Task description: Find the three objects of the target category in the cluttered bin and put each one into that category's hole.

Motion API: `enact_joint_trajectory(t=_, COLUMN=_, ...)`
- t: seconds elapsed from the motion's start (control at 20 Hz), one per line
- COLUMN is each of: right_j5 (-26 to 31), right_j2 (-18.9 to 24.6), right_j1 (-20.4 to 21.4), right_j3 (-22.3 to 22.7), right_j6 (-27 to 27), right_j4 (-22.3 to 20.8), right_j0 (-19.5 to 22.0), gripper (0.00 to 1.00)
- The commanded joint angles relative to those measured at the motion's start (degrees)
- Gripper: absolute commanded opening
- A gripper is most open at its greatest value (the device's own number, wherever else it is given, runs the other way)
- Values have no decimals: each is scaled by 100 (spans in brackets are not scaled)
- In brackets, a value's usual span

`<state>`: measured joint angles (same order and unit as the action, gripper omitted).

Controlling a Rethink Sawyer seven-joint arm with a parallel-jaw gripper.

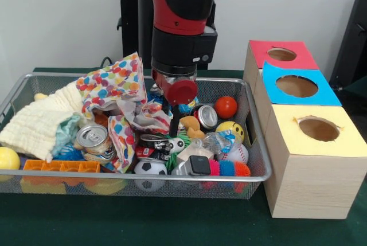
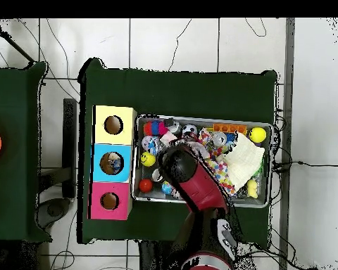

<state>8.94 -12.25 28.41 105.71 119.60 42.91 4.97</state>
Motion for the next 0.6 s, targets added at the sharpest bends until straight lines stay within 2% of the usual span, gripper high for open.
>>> enact_joint_trajectory(t=0.05, right_j5=1003, right_j2=-128, right_j1=55, right_j3=-433, right_j6=1563, right_j4=186, right_j0=-60, gripper=100)
enact_joint_trajectory(t=0.2, right_j5=1112, right_j2=-126, right_j1=161, right_j3=-413, right_j6=1591, right_j4=189, right_j0=-74, gripper=100)
enact_joint_trajectory(t=0.4, right_j5=1309, right_j2=-343, right_j1=221, right_j3=-497, right_j6=1670, right_j4=141, right_j0=-193, gripper=100)
enact_joint_trajectory(t=0.6, right_j5=996, right_j2=-44, right_j1=221, right_j3=-405, right_j6=1580, right_j4=290, right_j0=-122, gripper=100)
